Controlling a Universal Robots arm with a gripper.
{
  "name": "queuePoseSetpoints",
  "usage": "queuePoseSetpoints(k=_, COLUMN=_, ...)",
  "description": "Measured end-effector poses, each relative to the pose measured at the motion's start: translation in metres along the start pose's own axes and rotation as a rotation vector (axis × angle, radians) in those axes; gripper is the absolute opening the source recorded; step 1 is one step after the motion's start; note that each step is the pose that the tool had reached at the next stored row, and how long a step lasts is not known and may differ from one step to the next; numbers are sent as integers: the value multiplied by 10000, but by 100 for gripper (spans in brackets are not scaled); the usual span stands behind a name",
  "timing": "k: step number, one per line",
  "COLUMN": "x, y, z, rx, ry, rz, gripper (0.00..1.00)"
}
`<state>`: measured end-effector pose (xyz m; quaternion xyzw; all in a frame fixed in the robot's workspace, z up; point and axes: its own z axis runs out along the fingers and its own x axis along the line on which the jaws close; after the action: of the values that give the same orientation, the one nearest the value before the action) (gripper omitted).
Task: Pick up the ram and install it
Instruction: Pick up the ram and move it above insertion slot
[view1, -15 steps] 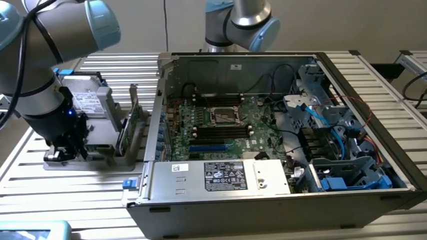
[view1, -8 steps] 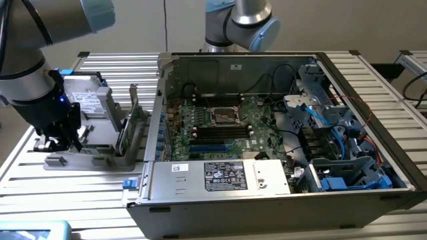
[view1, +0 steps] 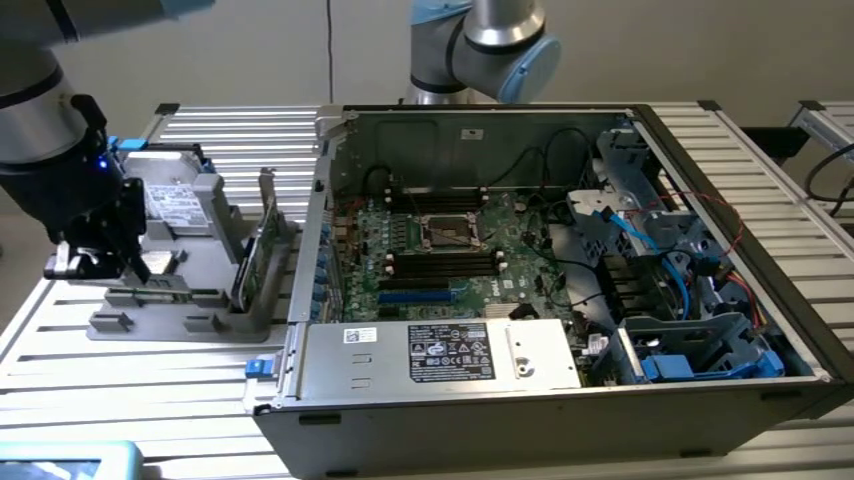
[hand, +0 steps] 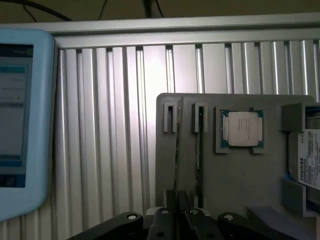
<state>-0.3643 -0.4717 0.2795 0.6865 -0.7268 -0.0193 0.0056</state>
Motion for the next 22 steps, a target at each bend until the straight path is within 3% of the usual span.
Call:
queuePoseSetpoints(k=4, x=7, y=-1, z=-184, rx=-2, ry=4, rz=-137, gripper=14)
queuePoseSetpoints(k=11, x=80, y=-86, z=-505, rx=-8, ry=-70, rz=-246, gripper=14)
queuePoseSetpoints(k=15, x=100, y=-217, z=-686, rx=-20, ry=-82, rz=-251, gripper=14)
queuePoseSetpoints(k=22, x=91, y=-519, z=-888, rx=-37, ry=-80, rz=-250, gripper=14)
